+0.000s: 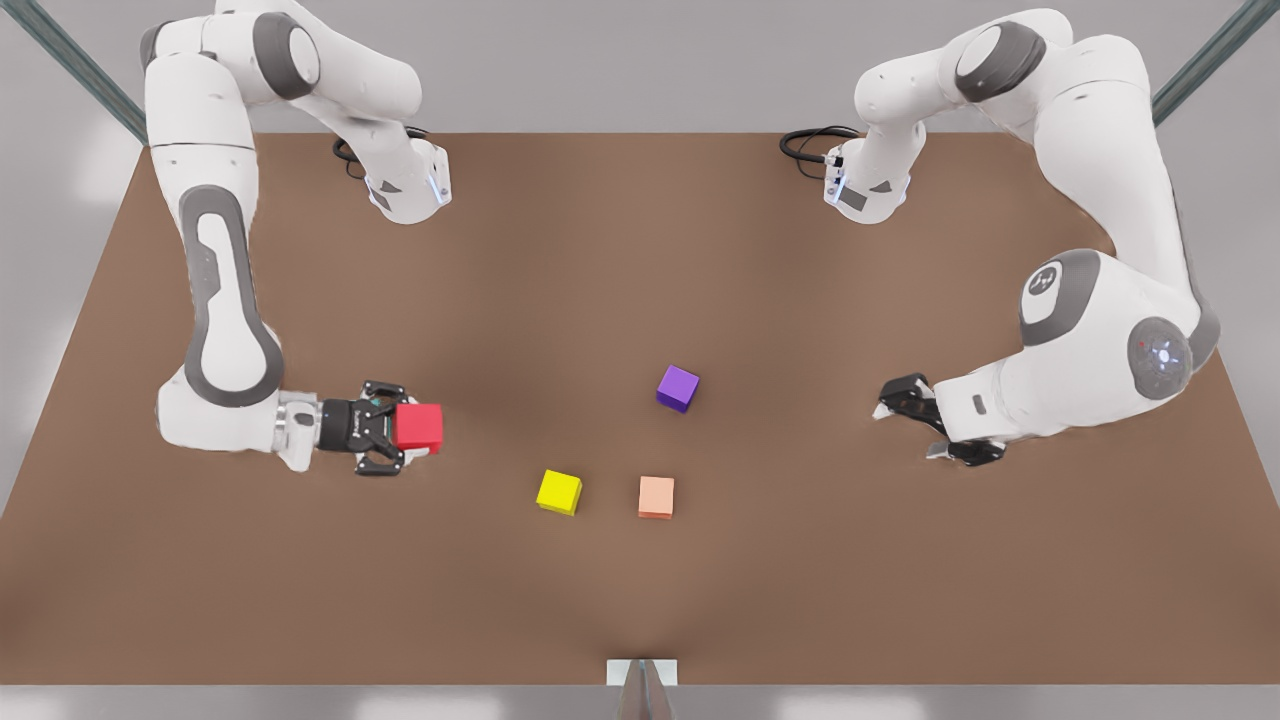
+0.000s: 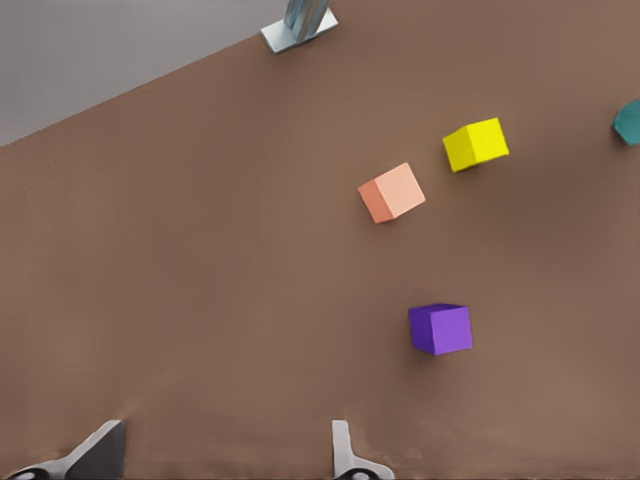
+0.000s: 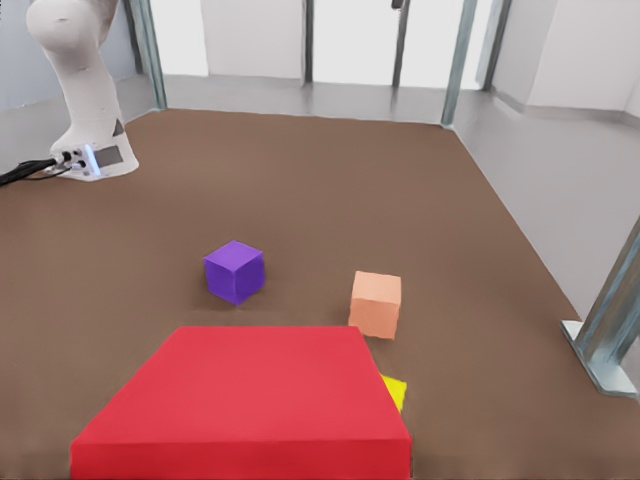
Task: Pick up red wooden cube and pass to hand red wooden cube and place in blue wooden cube
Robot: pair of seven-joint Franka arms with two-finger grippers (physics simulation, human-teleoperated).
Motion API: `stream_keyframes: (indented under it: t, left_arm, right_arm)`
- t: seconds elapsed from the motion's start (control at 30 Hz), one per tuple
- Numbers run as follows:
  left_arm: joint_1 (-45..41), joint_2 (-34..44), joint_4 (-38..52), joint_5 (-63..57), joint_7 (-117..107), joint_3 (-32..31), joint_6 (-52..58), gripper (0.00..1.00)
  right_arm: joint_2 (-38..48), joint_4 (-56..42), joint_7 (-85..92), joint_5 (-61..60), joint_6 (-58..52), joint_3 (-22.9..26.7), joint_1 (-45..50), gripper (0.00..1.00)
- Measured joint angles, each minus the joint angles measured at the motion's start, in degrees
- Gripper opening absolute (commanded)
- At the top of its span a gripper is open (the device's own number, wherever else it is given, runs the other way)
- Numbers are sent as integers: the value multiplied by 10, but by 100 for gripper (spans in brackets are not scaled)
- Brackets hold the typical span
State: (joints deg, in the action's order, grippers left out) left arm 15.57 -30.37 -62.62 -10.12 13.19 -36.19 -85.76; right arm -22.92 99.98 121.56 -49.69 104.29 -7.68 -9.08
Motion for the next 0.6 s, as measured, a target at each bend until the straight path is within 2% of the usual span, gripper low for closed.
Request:
stream_keyframes:
  t: [0.03,0.07,0.1,0.13,0.33,0.6]
  left_arm:
    - [-100,91,-80,9,-2,178,14,100]
    - [-184,151,-129,19,-4,297,25,100]
    - [-223,174,-144,26,-6,351,45,100]
    - [-243,183,-149,32,-10,373,67,100]
    - [-269,178,-155,80,-28,392,113,100]
    - [-265,163,-155,99,-46,394,122,100]
  right_arm:
    - [33,20,-14,69,-8,17,-4,59]
    - [53,33,-29,131,-12,27,-7,59]
    - [69,53,-45,183,-11,34,-7,59]
    - [87,86,-61,227,2,37,-8,59]
    - [111,215,-158,362,151,39,12,58]
    - [62,212,-257,401,291,39,17,58]
